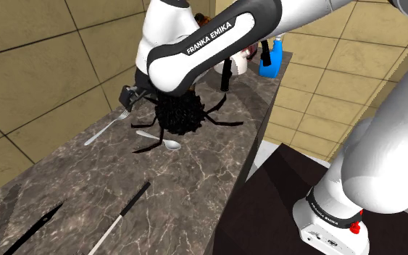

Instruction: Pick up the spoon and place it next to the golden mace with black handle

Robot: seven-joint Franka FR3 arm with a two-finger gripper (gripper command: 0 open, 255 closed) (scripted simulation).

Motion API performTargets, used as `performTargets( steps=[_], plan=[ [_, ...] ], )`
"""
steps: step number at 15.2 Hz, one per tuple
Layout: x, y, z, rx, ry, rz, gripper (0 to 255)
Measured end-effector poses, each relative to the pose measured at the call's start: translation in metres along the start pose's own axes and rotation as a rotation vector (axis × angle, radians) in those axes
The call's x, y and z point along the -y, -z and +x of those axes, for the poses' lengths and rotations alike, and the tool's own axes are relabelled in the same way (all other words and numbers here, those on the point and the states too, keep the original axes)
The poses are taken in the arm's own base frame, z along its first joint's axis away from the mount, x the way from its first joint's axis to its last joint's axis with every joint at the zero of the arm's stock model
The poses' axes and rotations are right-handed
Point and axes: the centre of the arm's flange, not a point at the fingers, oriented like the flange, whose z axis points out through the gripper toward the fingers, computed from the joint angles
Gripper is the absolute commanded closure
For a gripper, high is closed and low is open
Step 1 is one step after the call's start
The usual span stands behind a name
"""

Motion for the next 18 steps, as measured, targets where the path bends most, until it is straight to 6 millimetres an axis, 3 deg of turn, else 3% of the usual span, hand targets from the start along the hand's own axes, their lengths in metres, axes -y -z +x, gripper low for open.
performTargets(
  steps=[3, 6, 9, 11, 18],
  plan=[
    [0.009, -0.015, 0.005, -0.088, 0.002, 0.035, 0],
    [0.014, -0.013, 0.01, -0.091, 0.017, 0.031, 0],
    [0.028, -0.02, 0.022, -0.041, 0.123, -0.023, 0],
    [0.046, -0.023, 0.033, -0.095, 0.205, -0.028, 0],
    [0.053, -0.022, 0.03, -0.025, 0.243, -0.083, 0]
  ],
)
